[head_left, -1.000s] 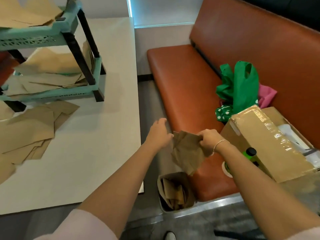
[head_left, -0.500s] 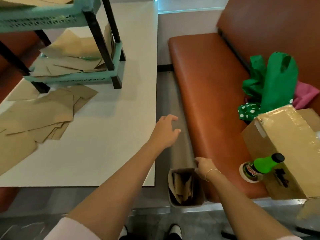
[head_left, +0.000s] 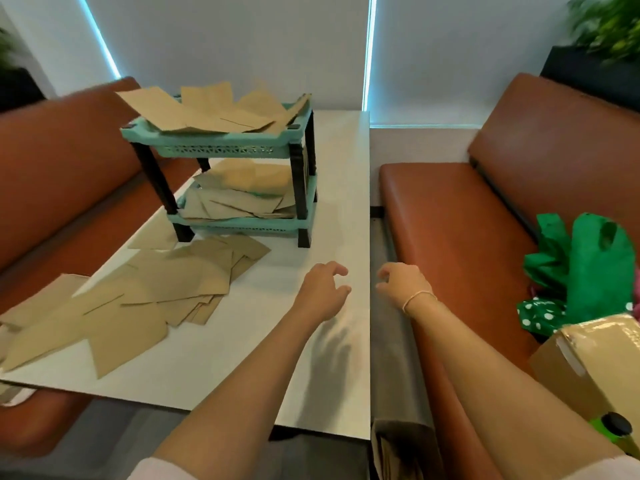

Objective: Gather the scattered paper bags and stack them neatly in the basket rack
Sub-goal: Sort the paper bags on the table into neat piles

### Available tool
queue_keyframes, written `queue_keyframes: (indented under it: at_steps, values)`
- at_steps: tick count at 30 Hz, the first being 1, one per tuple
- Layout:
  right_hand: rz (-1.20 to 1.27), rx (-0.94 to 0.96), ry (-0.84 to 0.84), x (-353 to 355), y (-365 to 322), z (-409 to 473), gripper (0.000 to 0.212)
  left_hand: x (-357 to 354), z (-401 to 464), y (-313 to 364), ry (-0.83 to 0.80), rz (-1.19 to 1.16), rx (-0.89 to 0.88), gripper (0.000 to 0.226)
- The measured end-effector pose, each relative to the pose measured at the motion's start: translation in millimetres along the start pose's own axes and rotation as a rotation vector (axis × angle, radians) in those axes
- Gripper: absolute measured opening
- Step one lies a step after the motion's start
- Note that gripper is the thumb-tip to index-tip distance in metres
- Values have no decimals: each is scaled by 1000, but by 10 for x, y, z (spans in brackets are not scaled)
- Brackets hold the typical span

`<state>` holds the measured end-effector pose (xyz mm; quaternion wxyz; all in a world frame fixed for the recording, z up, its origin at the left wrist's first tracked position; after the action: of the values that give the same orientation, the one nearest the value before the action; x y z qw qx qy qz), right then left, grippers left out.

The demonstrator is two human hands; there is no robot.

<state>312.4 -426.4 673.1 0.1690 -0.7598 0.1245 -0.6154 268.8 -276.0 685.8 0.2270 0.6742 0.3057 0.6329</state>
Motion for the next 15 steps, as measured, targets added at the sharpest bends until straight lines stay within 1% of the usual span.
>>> queue_keyframes:
  at_steps: [3,7,11,13,15]
  values:
    - [36,65,3,24,-484,54,30,348,84,-282,45,12,38,35]
    - [60,131,-19,-120,-1077,88,28,862,191,-799,92,59,106,35]
    - [45,168,-84,-399,-1576,124,28,1432,300,-1452,151,121,232,33]
    - [32,175,-108,-525,-1759,163,28,1680,357,-1787,158,214,304,30]
    - [9,173,-124,-622,-1900,206,28,1907,419,-2110,161,319,377,35]
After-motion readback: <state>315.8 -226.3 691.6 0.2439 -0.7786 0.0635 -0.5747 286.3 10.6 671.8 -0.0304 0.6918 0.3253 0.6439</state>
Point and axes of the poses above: each hand's wrist, its own z-axis towards the middle knuckle, its own x-axis out of the back of the hand, y = z × x, the point moved 8 cm from there along z, towards the middle knuckle, and after that the axes turned 1 degree about x, right-handed, at the moved point
